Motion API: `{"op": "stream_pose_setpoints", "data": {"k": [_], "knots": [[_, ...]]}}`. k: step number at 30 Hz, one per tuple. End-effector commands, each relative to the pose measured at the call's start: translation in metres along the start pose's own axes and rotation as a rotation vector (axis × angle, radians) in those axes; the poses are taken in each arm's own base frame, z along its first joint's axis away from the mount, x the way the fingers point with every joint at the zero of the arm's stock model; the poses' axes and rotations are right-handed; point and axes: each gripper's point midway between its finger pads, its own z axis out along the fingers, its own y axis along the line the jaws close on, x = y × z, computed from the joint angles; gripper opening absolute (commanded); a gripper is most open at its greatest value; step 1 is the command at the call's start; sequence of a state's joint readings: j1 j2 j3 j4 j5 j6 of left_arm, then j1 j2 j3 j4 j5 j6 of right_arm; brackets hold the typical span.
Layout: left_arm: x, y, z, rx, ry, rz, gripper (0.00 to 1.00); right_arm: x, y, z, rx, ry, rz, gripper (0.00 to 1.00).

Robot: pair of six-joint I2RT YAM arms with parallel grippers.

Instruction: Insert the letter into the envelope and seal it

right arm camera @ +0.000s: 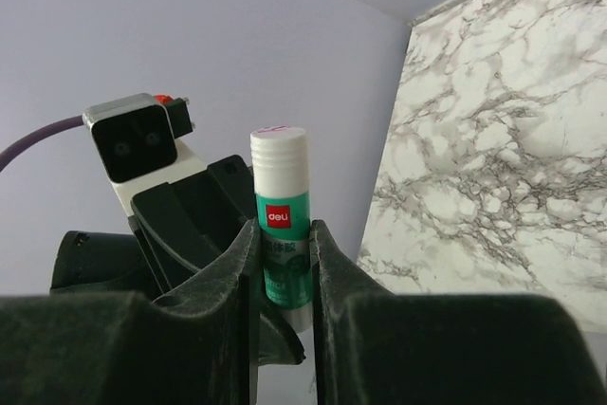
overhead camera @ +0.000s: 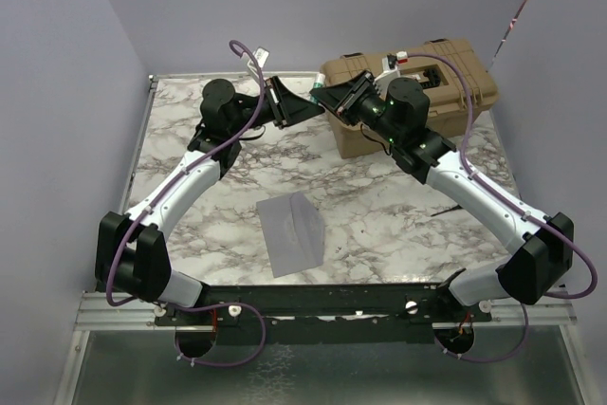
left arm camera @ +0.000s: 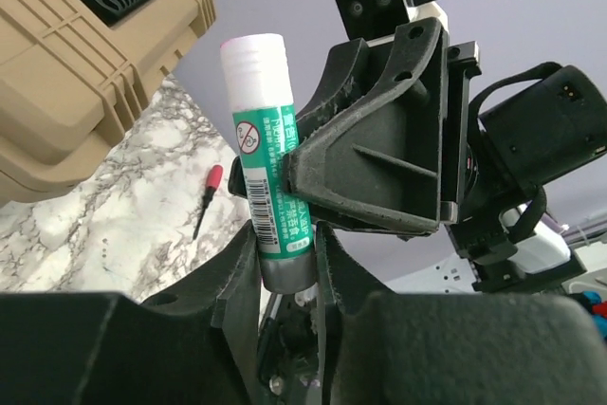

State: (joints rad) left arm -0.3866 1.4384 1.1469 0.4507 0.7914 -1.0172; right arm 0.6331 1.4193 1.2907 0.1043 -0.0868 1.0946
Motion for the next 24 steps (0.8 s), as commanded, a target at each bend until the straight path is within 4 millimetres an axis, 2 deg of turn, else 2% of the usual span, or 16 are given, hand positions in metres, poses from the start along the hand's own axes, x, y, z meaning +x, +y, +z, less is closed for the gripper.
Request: {"op": "stream_pose_setpoints", "data": {"k": [1,3,5,8,11,13,18,24], "knots": [[0.008,-0.003,-0.002,0.015,0.029,0.07,0.02,0.007,0.001,-0.008,0.005,0.031,-0.019,0.19],[0.01,0.004,-0.004,-0.017,0.037,0.096,0.0,0.005,-0.002,-0.013,0.034,0.026,-0.041,0.26],[0.014,0.009,-0.007,-0.046,0.06,0.139,0.0,0.002,-0.008,-0.02,0.075,0.021,-0.083,0.41],[0.03,0.005,-0.016,-0.006,0.136,0.253,0.0,-0.003,-0.007,-0.032,0.075,0.047,-0.208,0.64],[0.045,0.002,-0.028,0.016,0.209,0.345,0.0,-0.01,-0.011,-0.041,0.121,0.106,-0.296,0.77],[0.052,-0.004,-0.035,0.04,0.24,0.395,0.0,-0.009,-0.012,-0.045,0.126,0.192,-0.348,0.8],[0.065,-0.025,-0.044,0.153,0.308,0.429,0.0,0.015,0.001,-0.057,0.029,0.455,-0.489,0.85],[0.07,-0.03,-0.048,0.188,0.328,0.443,0.0,0.043,0.023,-0.071,-0.137,0.643,-0.45,0.81]]}}
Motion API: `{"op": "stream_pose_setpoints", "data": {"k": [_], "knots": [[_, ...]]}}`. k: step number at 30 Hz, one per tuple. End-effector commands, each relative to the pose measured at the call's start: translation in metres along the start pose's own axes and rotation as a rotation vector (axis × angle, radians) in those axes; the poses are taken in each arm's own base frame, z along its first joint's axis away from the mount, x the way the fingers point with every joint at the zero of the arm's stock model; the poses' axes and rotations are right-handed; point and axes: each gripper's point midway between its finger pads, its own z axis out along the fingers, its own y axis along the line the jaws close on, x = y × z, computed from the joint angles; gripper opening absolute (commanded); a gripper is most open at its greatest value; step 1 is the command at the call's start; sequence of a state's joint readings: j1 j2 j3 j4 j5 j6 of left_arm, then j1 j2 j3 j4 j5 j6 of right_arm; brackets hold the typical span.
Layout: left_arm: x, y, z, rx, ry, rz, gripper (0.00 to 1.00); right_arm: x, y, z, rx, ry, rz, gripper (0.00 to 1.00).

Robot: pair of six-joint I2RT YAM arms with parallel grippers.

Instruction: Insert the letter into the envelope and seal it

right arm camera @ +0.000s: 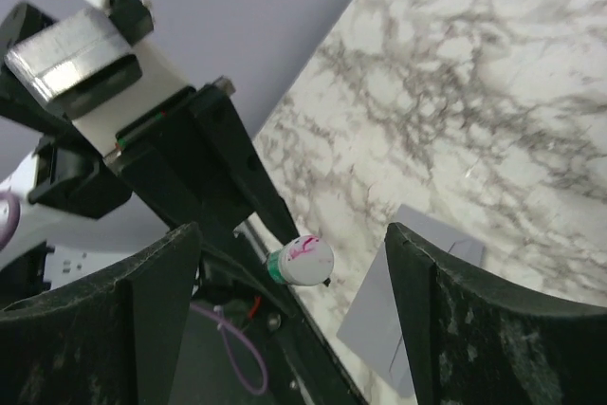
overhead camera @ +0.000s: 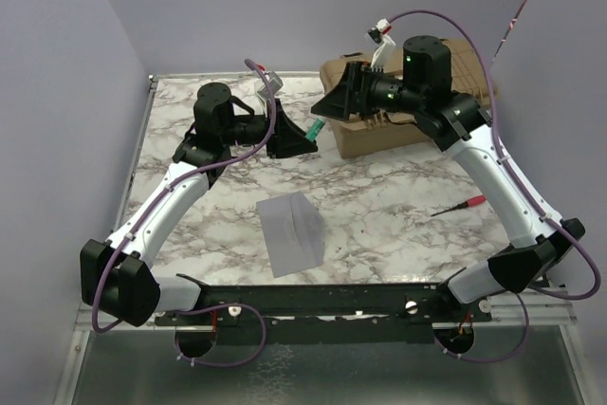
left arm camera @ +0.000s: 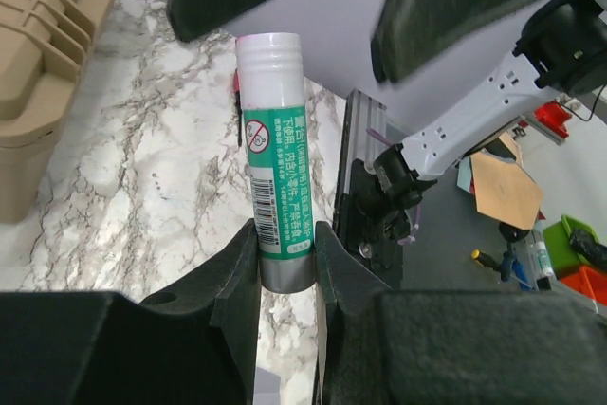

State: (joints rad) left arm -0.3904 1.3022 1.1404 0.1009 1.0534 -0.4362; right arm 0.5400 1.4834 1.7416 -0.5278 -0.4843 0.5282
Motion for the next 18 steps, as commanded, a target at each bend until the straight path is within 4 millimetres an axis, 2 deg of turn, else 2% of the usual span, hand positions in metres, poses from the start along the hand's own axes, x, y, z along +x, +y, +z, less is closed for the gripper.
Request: {"op": "stream_pose_setpoints", "data": {"k": [1,4,7,10,13,16,18], "knots": [[0.0075,-0.0176,-0.0036,0.081,0.038,0.051,0.0,0.0492,0.0186,-0.0057,-0.171,0.243,0.009,0.79],[0.0077,-0.0191,-0.0043,0.085,0.039,0.056,0.0,0.0547,0.0154,-0.0043,-0.168,0.269,0.016,0.7],[0.009,-0.0209,-0.0047,0.097,0.044,0.055,0.0,0.0555,0.0146,-0.003,-0.171,0.274,0.018,0.51],[0.0099,-0.0214,-0.0049,0.1,0.046,0.056,0.0,0.0525,0.0183,-0.0016,-0.192,0.256,0.018,0.4],[0.0086,-0.0234,-0.0054,0.106,0.046,0.06,0.0,0.049,0.0196,-0.0004,-0.196,0.241,0.024,0.41],[0.0074,-0.0254,-0.0056,0.113,0.046,0.067,0.0,0.0475,0.0189,0.0012,-0.192,0.242,0.033,0.53],[0.0075,-0.0242,-0.0056,0.108,0.046,0.065,0.0,0.0457,0.0183,0.0008,-0.185,0.241,0.041,0.51]]}}
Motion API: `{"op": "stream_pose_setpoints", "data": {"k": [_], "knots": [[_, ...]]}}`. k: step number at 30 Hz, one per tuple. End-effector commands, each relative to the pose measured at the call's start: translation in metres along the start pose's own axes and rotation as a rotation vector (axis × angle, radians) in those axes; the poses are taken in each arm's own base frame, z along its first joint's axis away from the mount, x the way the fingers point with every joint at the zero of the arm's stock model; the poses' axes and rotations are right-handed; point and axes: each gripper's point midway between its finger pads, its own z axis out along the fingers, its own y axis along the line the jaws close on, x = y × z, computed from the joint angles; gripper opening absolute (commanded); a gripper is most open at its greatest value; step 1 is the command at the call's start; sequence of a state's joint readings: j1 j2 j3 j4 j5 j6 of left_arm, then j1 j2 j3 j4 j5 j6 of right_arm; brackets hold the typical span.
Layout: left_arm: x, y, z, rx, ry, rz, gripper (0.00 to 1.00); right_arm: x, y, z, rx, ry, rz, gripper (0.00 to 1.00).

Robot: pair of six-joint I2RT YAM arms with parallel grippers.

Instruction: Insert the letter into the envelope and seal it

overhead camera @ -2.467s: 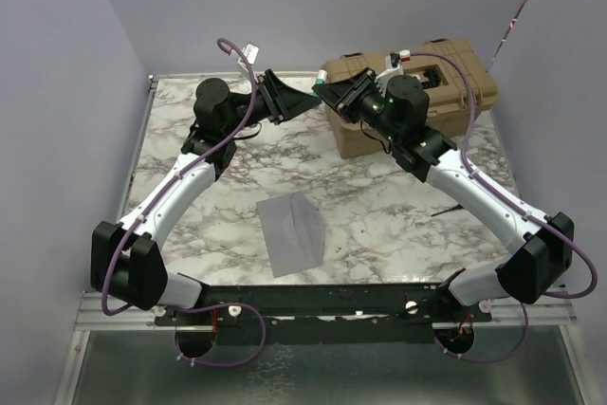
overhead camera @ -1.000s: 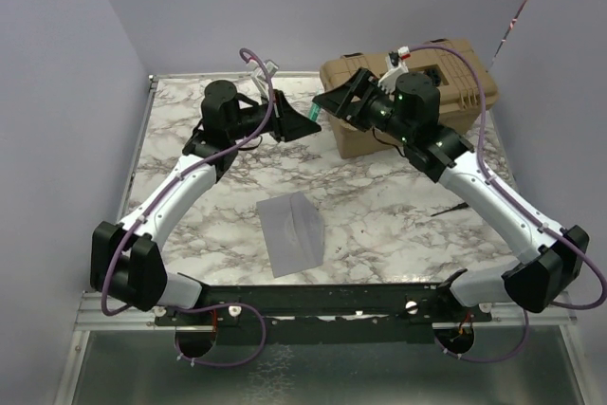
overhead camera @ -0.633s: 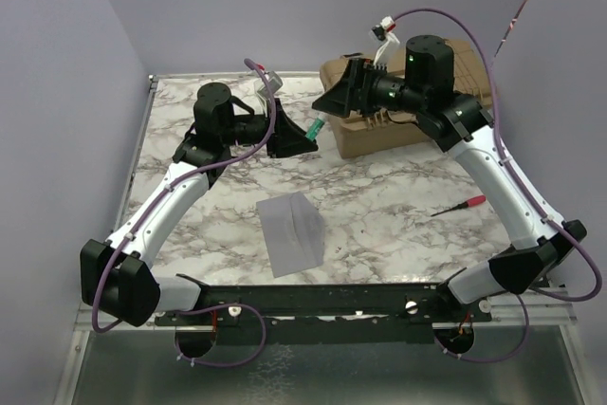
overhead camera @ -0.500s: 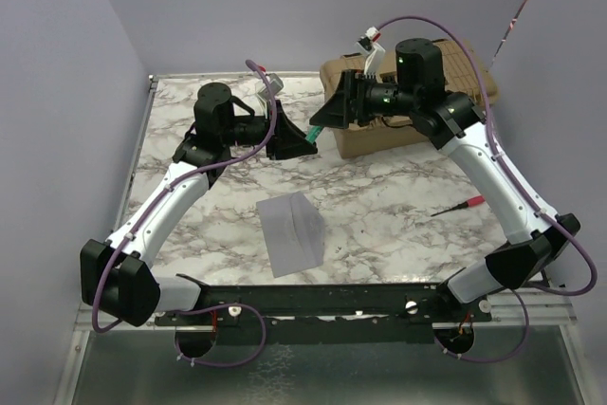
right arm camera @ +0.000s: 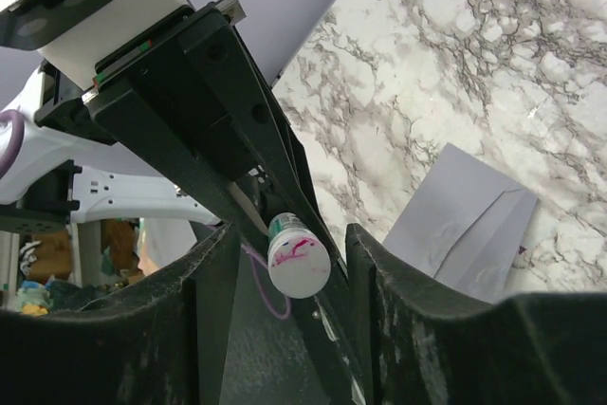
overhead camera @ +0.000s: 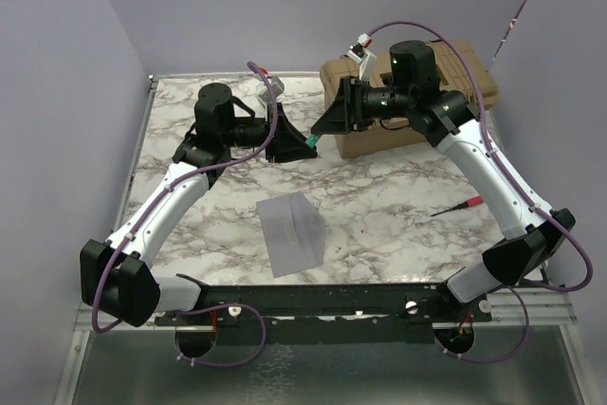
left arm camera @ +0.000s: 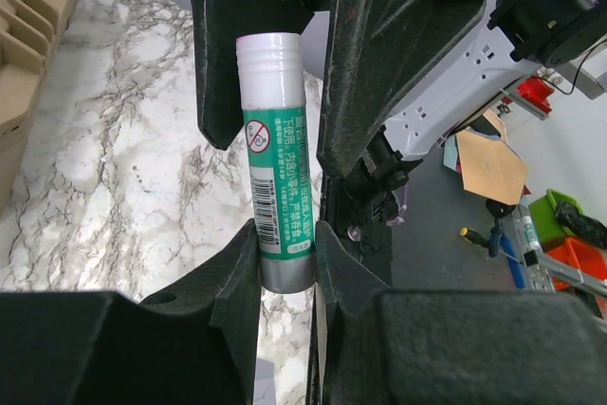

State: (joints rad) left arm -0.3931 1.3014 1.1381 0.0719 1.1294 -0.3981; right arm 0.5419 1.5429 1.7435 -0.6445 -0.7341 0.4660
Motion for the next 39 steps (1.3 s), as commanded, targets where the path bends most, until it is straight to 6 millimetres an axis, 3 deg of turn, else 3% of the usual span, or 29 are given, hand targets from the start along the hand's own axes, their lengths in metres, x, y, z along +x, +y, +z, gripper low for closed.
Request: {"op": "stream_pose_setpoints", "data": {"k": [1,8,11,12,14,16,18,20,23,27,36,39], "knots": [[-0.003,-0.014,-0.003,0.037,0.002,0.054,0.0,-0.006,0.009,-0.004,-0.028,-0.007,0.002,0.47],[-0.002,-0.008,-0.003,0.004,-0.004,0.052,0.0,-0.011,0.016,-0.012,-0.035,-0.018,0.003,0.28],[-0.004,-0.007,-0.003,-0.003,-0.007,0.05,0.0,-0.012,0.014,-0.012,-0.033,-0.02,0.004,0.06],[-0.006,-0.006,-0.002,-0.013,-0.013,0.047,0.12,-0.011,0.014,-0.012,-0.03,-0.023,0.003,0.01],[-0.012,-0.002,-0.002,-0.045,-0.03,0.033,0.48,-0.012,0.008,-0.011,-0.009,-0.036,0.005,0.0],[-0.02,0.002,-0.001,-0.08,-0.053,0.022,0.7,-0.012,0.003,-0.009,0.004,-0.06,0.012,0.0],[-0.027,0.009,0.0,-0.13,-0.083,0.022,0.78,-0.012,0.0,-0.007,0.0,-0.094,0.033,0.0],[-0.032,0.014,0.001,-0.158,-0.104,0.022,0.78,-0.013,0.001,-0.006,-0.018,-0.125,0.049,0.0],[-0.034,0.016,0.004,-0.15,-0.129,-0.001,0.74,-0.013,0.002,-0.004,-0.041,-0.14,0.064,0.0],[-0.028,0.013,0.01,-0.11,-0.116,-0.011,0.56,-0.012,0.001,-0.002,-0.042,-0.139,0.074,0.0],[-0.011,0.006,0.011,-0.053,-0.067,-0.002,0.01,-0.013,0.004,-0.005,-0.054,-0.133,0.07,0.0],[-0.008,0.006,0.01,-0.058,-0.058,0.006,0.0,-0.014,0.002,-0.009,-0.044,-0.132,0.067,0.0]]}}
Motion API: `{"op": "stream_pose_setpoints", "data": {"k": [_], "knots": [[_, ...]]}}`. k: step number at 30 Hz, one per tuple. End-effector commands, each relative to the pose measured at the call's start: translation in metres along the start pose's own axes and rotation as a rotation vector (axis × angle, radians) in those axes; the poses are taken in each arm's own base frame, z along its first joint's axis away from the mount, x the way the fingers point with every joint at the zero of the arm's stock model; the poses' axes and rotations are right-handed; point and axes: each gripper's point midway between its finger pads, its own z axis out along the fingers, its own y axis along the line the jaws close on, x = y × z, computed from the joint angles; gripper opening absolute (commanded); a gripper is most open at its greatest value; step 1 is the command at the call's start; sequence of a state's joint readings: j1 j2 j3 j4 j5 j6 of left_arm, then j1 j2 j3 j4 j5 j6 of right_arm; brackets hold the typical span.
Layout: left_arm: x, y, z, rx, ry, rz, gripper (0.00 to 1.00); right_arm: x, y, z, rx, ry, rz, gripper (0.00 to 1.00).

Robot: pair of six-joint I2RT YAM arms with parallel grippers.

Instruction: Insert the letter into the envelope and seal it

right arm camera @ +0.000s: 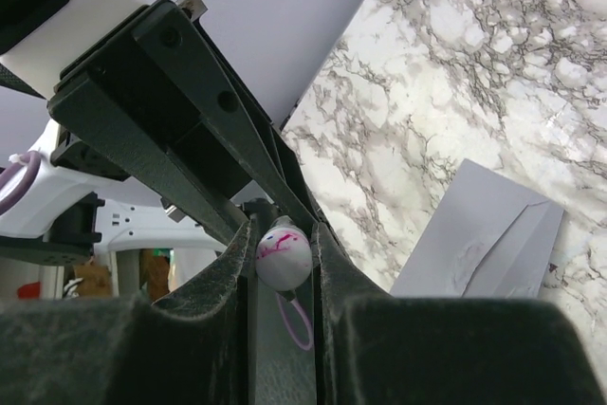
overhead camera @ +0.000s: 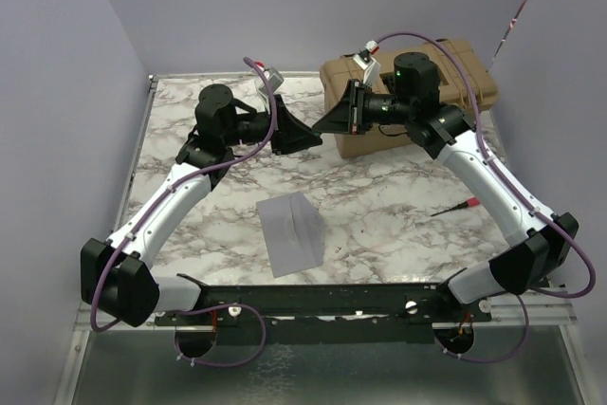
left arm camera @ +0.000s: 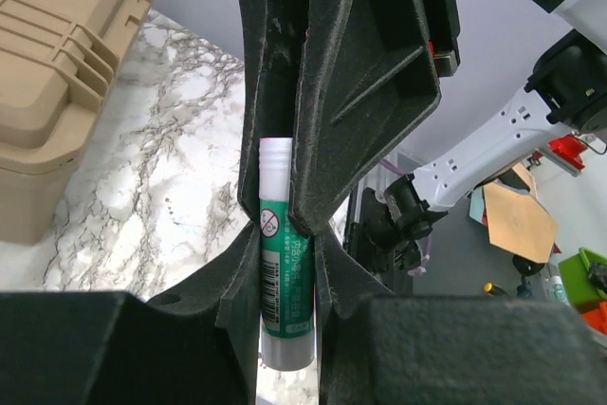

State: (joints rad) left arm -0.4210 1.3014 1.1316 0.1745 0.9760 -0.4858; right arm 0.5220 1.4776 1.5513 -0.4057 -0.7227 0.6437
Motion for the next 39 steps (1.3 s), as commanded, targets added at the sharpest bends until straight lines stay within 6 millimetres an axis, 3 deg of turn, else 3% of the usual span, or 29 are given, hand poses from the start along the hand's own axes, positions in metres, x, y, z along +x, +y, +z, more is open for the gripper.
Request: {"op": "stream_pose_setpoints", "data": {"k": [1,7,18,23,28,34,39], "knots": [[0.015,-0.005,-0.002,0.034,0.042,0.013,0.0,-0.014,0.012,-0.015,-0.02,-0.039,-0.042,0.0],[0.035,0.001,-0.011,-0.012,0.103,0.043,0.0,-0.033,0.01,-0.048,-0.03,-0.025,-0.123,0.0],[0.038,-0.006,-0.015,0.004,0.109,0.049,0.0,-0.048,-0.001,-0.064,0.012,-0.04,-0.202,0.0],[0.031,0.003,-0.011,-0.033,0.096,0.036,0.0,-0.047,-0.065,-0.072,0.341,-0.088,-0.148,0.0],[0.024,0.013,-0.01,-0.094,0.072,0.043,0.0,-0.022,-0.128,-0.101,0.668,-0.115,-0.079,0.0],[0.019,0.022,-0.008,-0.134,0.058,0.045,0.0,0.033,-0.195,-0.129,1.008,-0.099,0.013,0.0],[0.02,0.028,-0.006,-0.144,0.061,0.031,0.0,0.077,-0.232,-0.122,1.132,-0.045,-0.022,0.0]]}}
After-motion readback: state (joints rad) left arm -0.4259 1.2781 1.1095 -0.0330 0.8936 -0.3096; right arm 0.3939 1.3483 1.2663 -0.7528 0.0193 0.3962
